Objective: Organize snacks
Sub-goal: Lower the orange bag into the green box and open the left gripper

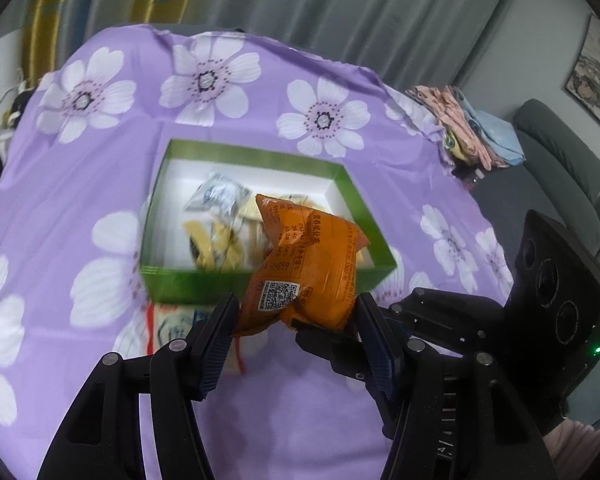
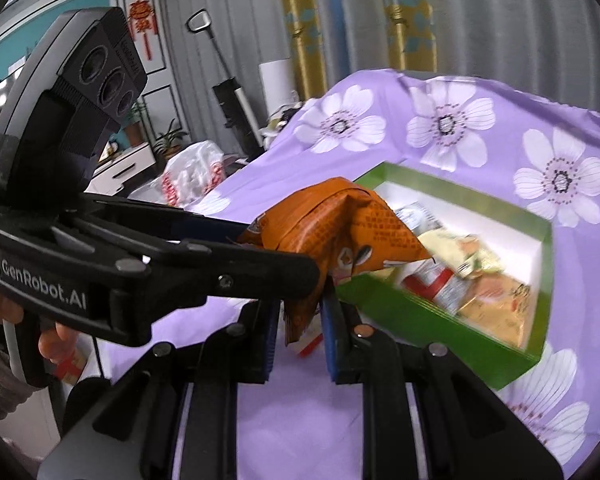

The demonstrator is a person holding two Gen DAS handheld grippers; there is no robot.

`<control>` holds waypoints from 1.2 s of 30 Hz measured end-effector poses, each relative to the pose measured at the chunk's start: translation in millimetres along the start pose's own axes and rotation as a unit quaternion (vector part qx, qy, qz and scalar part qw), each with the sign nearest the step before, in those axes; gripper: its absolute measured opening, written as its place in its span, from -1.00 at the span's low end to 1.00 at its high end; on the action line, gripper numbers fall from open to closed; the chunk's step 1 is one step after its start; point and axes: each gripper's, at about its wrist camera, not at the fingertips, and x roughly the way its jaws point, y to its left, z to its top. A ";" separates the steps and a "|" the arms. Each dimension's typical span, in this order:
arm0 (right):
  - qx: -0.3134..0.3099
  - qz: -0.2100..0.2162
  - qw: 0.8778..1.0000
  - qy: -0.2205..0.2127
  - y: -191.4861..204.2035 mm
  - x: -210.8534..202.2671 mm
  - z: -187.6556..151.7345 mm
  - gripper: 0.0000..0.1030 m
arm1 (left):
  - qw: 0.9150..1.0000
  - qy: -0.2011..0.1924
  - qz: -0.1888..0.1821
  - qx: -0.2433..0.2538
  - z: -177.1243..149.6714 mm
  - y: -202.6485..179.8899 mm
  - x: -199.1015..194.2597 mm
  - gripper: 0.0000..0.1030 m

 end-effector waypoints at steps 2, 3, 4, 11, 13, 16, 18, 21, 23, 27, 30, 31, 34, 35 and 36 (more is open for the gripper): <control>0.002 -0.007 1.000 0.000 -9.5 6.2 5.3 -0.61 | 1.000 0.003 -0.002 0.000 11.6 2.3 10.2 0.17; 0.002 -0.010 1.000 0.001 -13.1 8.9 6.9 -0.61 | 1.000 0.007 -0.003 0.000 15.7 3.6 15.0 0.17; 0.004 -0.011 1.000 0.004 -18.8 12.9 9.4 -0.61 | 1.000 0.009 -0.004 -0.004 21.2 5.8 20.3 0.17; 0.023 -0.007 0.999 0.033 -56.2 45.7 22.2 -0.61 | 0.998 0.033 -0.022 -0.050 49.9 34.5 59.8 0.17; 0.030 -0.006 0.999 0.041 -63.6 54.3 23.7 -0.61 | 0.997 0.041 -0.023 -0.059 54.7 41.4 68.6 0.17; 0.039 -0.005 0.998 0.056 -69.5 66.6 25.3 -0.60 | 0.996 0.053 -0.018 -0.066 61.5 48.8 82.0 0.17; 0.044 -0.010 0.997 0.066 -71.2 73.4 25.8 -0.56 | 0.995 0.062 -0.014 -0.070 64.8 52.9 91.2 0.17; 0.047 -0.021 0.995 0.081 -71.3 82.0 25.7 -0.54 | 0.994 0.076 -0.008 -0.081 66.7 58.0 103.2 0.17; 0.056 -0.022 0.995 0.085 -73.8 84.8 26.1 -0.52 | 0.993 0.080 -0.004 -0.086 67.1 60.0 107.7 0.17; 0.061 -0.027 0.994 0.085 -76.1 83.6 25.5 -0.45 | 0.992 0.082 0.000 -0.090 66.8 59.3 111.3 0.18; 0.060 -0.036 0.994 0.083 -77.1 80.5 26.0 -0.27 | 0.992 0.084 0.013 -0.093 68.6 58.7 111.3 0.20; 0.062 -0.037 0.994 0.081 -78.3 78.2 26.1 -0.20 | 0.992 0.082 0.020 -0.094 70.0 58.9 109.7 0.20; 0.070 -0.043 0.994 0.073 -81.7 70.5 25.6 -0.11 | 0.993 0.067 0.030 -0.096 72.7 59.9 100.9 0.45; 0.072 -0.045 0.994 0.071 -82.3 67.2 25.2 -0.04 | 0.993 0.061 0.033 -0.095 73.2 59.6 96.4 0.51; 0.074 -0.046 0.994 0.067 -83.2 63.3 25.0 -0.01 | 0.994 0.056 0.038 -0.091 73.5 58.4 91.5 0.52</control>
